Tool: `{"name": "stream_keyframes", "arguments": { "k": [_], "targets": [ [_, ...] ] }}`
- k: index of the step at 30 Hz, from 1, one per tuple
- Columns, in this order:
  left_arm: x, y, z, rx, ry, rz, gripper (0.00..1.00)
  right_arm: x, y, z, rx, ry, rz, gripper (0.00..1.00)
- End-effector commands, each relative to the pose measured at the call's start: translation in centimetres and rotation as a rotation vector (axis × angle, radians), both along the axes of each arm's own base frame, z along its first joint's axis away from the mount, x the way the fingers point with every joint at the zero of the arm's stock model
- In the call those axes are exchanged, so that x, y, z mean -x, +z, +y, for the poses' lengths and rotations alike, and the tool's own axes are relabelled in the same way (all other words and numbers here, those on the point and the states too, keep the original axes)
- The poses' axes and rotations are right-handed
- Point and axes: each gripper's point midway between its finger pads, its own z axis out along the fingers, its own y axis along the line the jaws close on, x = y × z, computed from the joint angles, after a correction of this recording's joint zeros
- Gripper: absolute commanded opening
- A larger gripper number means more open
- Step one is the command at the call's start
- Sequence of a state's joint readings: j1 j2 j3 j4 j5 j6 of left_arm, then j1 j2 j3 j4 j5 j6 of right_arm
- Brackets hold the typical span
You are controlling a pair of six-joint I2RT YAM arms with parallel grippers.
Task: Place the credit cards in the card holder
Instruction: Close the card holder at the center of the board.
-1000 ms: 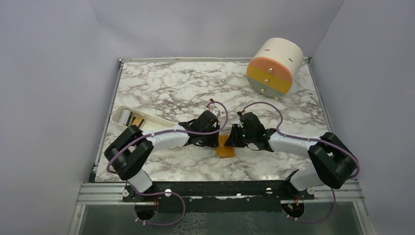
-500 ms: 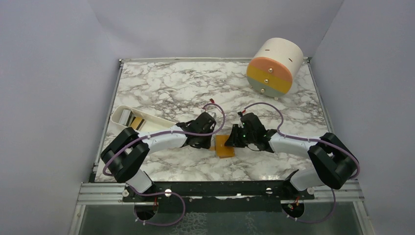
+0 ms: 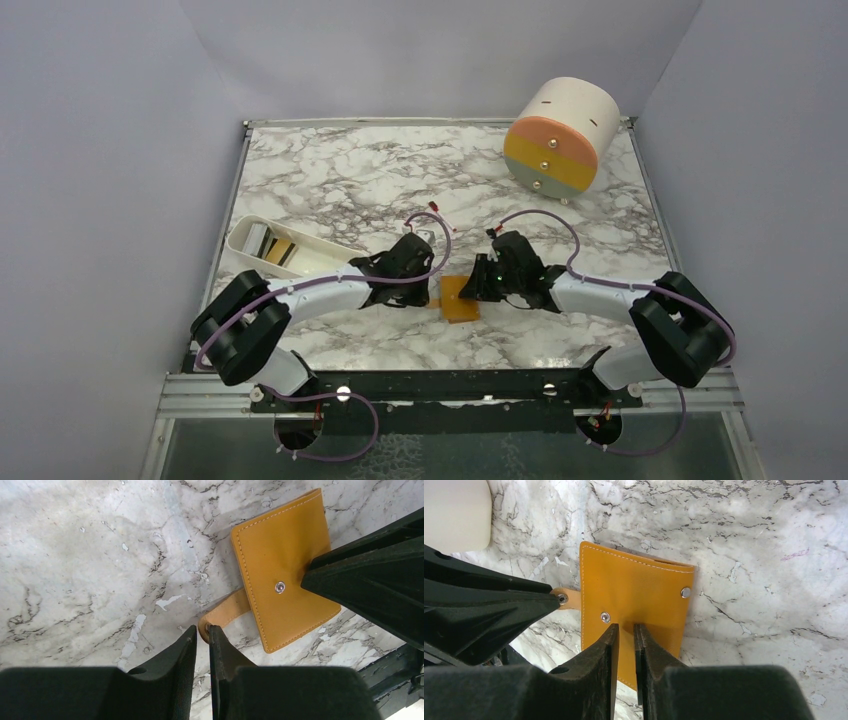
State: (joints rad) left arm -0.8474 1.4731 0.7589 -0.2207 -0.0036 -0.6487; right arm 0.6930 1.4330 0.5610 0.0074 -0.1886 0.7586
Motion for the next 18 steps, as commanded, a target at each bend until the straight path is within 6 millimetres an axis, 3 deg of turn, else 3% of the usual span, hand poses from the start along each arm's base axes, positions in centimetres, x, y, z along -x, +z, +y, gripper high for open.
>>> {"name": "stream_keyframes", "arguments": {
  "k": [1,7,11,15,18],
  "targets": [
    [0.3,0.5,-1.1,0.080,0.010,0.016,0.20,3.2,-4.8,-3.8,0.179,-0.017,0.116,0.19],
    [0.4,0.1,-1.6,0.111,0.021,0.033,0.26,3.3,-4.8,-3.9,0.178,-0.016,0.114,0.19],
    [0.3,0.4,-1.8,0.125,0.027,0.023,0.16,3.3,-4.8,-3.8,0.175,-0.014,0.112,0.19],
    [-0.4,2.0,-2.5,0.174,0.023,-0.016,0.00,3.3,-4.8,-3.6,0.165,-0.003,0.103,0.19],
    [-0.8,3.8,-3.7,0.245,0.001,-0.052,0.00,3.2,-4.5,-3.2,0.149,0.018,0.084,0.18]
  ]
}}
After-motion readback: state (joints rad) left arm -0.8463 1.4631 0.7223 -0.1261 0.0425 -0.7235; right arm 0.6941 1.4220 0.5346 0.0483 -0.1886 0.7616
